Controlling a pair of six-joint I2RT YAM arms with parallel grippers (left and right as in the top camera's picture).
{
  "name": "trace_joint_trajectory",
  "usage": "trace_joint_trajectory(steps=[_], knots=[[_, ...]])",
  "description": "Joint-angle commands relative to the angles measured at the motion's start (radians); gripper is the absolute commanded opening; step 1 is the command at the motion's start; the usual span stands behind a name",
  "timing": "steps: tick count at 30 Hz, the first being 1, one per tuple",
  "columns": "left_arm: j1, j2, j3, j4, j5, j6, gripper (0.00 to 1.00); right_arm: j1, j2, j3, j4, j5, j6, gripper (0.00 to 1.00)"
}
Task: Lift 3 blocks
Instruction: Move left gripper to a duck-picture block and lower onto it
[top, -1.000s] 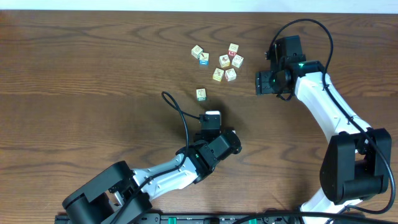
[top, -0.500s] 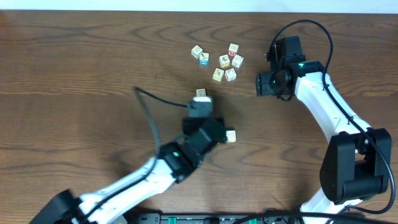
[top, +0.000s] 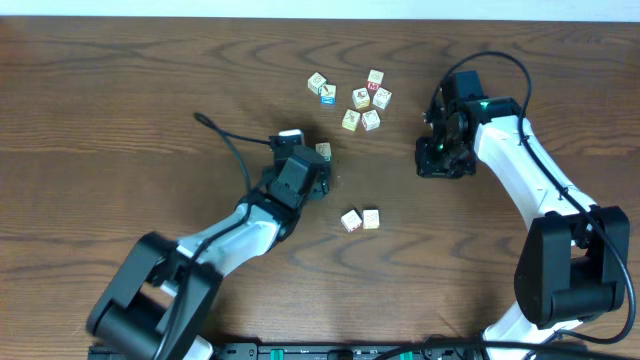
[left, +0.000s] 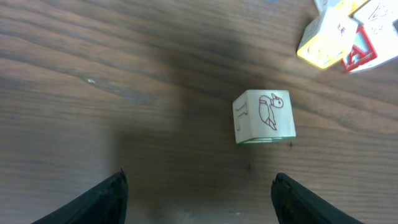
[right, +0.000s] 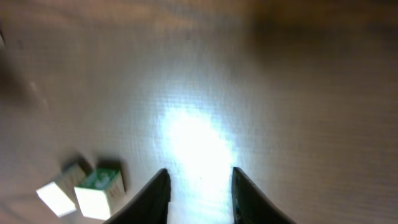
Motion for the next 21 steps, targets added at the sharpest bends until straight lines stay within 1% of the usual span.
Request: trace_joint_trajectory(steps=[1,7,11,14,21], knots=[[0.003,0.057,0.068,0.027,0.024,0.026,0.75,0.002,0.005,0.008,-0.047,-0.053,0.005,0.18],[0.002,0.079,0.108,0.034,0.042,0.029,0.75,0.014,0.005,-0.069,-0.008,-0.055,-0.003,0.21],[0.002,0.089,0.122,0.051,0.043,0.06,0.76,0.02,0.005,-0.163,0.05,-0.059,0.007,0.21],[0.002,0.132,0.147,0.064,0.047,0.063,0.76,0.021,0.005,-0.235,0.102,-0.059,0.019,0.21],[0.002,0.217,0.222,0.063,0.05,0.069,0.76,0.021,0.005,-0.266,0.128,-0.058,0.02,0.21]])
